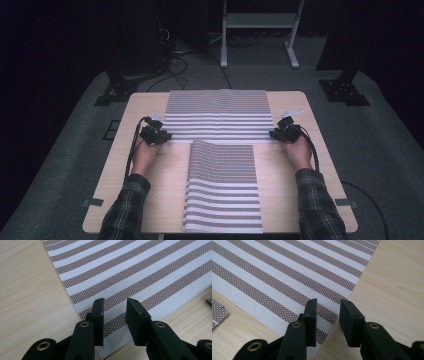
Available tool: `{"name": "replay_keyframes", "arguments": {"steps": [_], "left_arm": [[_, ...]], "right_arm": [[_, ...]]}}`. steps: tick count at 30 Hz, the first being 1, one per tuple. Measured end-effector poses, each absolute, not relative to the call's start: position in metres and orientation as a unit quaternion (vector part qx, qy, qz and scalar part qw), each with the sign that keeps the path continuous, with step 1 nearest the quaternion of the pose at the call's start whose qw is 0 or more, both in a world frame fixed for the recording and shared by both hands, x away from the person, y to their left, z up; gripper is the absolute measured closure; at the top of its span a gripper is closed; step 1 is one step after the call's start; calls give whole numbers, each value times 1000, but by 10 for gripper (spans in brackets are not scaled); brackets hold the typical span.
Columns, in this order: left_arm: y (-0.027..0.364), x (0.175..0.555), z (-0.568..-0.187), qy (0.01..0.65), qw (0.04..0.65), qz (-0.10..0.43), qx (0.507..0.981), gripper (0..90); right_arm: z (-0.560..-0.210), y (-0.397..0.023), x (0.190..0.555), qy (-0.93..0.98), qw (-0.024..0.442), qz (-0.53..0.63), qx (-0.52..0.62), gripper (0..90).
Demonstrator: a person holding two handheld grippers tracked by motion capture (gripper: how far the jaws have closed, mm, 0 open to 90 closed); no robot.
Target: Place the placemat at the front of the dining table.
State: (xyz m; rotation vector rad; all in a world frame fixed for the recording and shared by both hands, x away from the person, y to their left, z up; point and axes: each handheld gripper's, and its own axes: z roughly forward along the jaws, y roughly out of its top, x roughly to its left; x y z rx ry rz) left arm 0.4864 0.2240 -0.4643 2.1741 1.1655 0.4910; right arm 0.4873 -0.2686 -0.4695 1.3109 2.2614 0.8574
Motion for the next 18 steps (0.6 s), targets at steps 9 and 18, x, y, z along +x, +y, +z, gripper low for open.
{"name": "replay_keyframes", "arguments": {"steps": [9, 18], "left_arm": [[223, 487, -465, 448, 310, 187, 817, 681], [230, 485, -465, 453, 346, 161, 806, 503]], "right_arm": [[-469, -269, 489, 806, 195, 305, 469, 661], [-464, -274, 486, 793, 181, 340, 473, 550]]}}
